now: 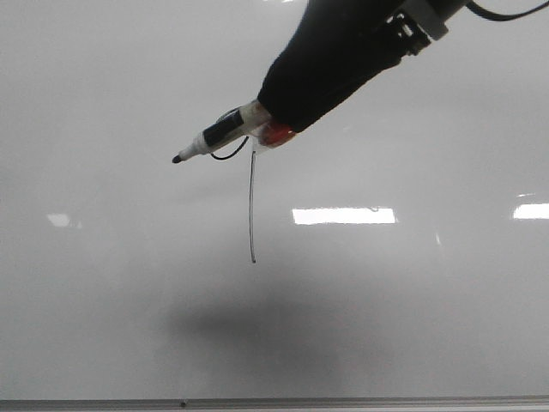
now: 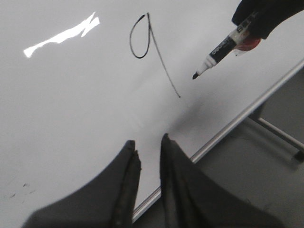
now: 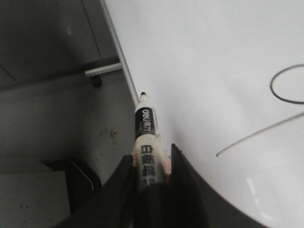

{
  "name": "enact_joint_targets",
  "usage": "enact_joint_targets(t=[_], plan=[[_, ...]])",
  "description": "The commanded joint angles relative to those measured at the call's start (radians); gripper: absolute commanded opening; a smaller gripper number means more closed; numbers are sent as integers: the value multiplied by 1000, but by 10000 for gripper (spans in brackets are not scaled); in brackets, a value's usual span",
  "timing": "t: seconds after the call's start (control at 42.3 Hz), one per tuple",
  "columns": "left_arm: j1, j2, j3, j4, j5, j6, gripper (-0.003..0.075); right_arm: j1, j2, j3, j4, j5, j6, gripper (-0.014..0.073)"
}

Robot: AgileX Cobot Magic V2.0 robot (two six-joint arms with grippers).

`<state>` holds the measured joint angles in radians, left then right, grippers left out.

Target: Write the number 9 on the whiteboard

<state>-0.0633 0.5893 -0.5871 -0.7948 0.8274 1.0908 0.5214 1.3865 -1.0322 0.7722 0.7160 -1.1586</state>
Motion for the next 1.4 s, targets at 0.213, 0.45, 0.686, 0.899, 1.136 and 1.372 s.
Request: enact_joint_targets(t=[0.213, 0.45, 0.686, 0.899, 1.136, 1.372], plan=[[-580, 363, -171, 262, -137, -14, 398, 210, -41, -91, -43, 7, -24, -61], [-645, 405, -194, 327, -209, -99, 366, 282, -41, -115, -41, 29, -24, -61], [-645, 405, -194, 319, -205, -99, 180, 281, -41, -115, -76, -4, -24, -61], [-645, 405, -194, 317, -204, -99, 34, 281, -34, -115, -85, -6, -24, -57], [-645, 405, -194, 317, -204, -99, -13, 281, -25, -115, -84, -13, -22, 265], [-638, 407, -191, 319, -203, -103, -13, 256, -100, -114, -84, -48, 65, 517]])
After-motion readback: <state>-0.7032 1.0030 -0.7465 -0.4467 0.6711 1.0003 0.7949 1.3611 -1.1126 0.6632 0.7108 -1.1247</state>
